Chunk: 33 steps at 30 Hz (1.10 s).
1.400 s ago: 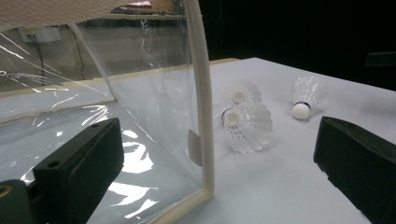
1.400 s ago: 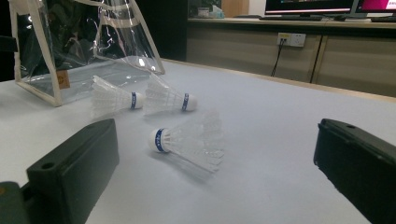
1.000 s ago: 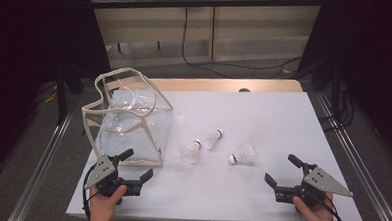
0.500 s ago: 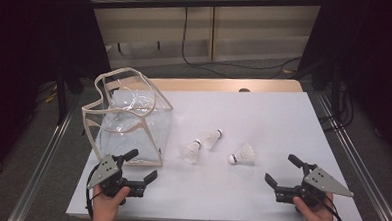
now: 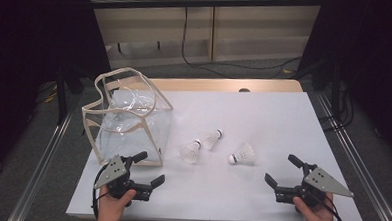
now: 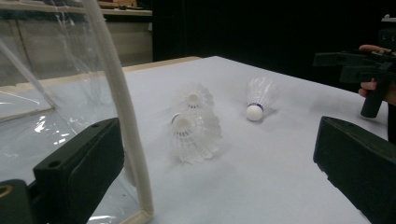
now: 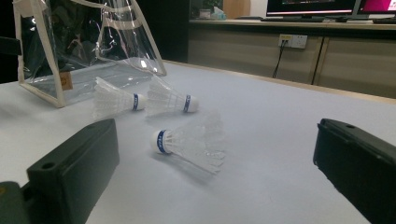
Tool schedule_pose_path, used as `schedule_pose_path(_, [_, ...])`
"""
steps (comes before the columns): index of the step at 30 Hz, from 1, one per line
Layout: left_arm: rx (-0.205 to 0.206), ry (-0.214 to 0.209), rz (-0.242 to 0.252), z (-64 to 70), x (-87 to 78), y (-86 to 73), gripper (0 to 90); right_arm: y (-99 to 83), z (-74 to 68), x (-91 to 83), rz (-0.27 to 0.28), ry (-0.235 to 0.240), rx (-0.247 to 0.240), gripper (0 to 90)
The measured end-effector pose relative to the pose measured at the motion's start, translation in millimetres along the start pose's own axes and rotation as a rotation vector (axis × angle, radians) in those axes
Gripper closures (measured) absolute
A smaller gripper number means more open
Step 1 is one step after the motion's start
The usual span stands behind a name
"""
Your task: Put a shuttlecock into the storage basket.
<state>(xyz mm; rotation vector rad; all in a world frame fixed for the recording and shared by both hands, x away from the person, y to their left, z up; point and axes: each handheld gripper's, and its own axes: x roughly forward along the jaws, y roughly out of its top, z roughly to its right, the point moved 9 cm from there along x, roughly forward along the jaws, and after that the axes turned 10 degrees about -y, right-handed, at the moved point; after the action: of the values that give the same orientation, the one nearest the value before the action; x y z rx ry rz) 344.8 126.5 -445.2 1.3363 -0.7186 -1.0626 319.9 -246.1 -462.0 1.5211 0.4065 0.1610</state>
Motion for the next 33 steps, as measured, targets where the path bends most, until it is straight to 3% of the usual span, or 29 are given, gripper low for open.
schedule_pose_path(17, [-0.009, -0.057, -0.017, 12.5, 15.0, 0.0, 2.2, -0.3, 0.2, 0.2, 0.0, -0.001, 0.002, 0.4])
schedule_pose_path(33, [-0.008, -0.079, -0.049, 21.8, 28.2, 0.5, 3.6, 0.0, 0.0, 0.0, 0.001, 0.0, 0.001, 0.4])
